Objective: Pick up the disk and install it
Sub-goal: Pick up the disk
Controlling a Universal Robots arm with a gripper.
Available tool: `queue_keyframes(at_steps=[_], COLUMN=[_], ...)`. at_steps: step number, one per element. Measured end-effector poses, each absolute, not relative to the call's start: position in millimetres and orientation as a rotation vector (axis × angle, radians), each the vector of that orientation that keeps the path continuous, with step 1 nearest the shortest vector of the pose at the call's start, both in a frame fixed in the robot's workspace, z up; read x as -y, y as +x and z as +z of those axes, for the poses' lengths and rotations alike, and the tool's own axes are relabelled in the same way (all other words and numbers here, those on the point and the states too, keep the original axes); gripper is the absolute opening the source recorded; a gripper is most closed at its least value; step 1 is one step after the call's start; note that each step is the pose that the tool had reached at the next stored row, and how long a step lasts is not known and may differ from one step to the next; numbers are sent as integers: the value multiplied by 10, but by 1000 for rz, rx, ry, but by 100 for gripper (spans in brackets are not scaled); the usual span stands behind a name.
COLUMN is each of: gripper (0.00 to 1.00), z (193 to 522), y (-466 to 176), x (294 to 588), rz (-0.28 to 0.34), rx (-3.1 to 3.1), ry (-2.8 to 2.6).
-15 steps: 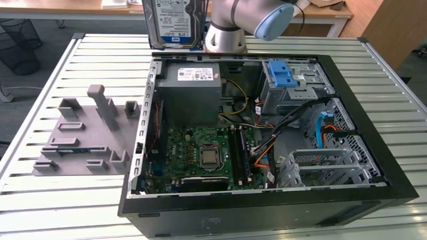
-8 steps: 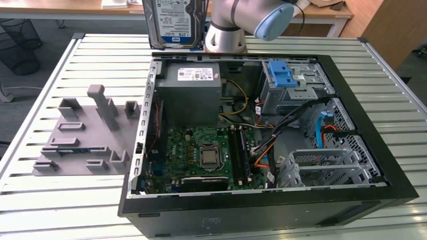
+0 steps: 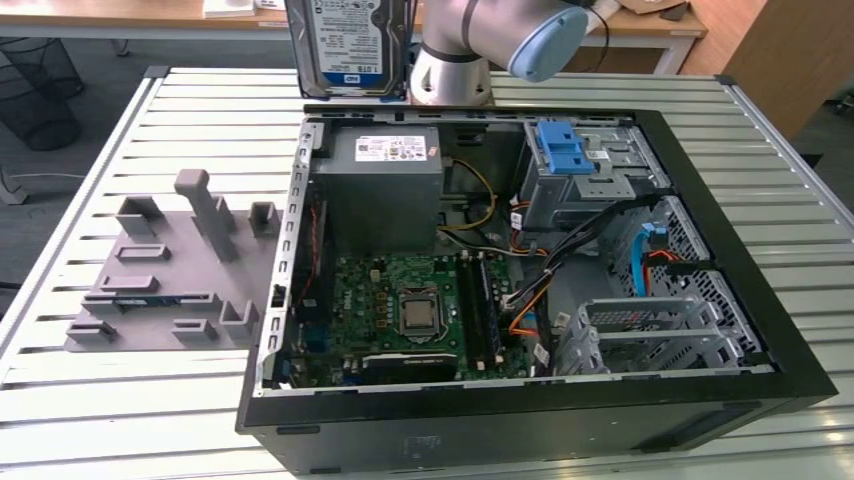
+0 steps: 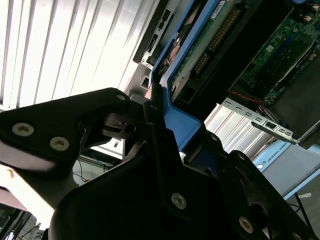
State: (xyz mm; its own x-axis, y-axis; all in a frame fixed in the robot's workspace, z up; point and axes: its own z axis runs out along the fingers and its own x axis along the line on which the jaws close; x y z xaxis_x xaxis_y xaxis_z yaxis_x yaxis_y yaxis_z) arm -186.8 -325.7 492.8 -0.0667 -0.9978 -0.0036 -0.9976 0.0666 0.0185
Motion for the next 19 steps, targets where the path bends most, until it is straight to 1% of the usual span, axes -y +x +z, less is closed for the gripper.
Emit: queue_keyframes(at_steps=[19], gripper=[37], z=[4928], y=[-1813], x=[3257], rz=[-25], rx=[2287], ry=[2139])
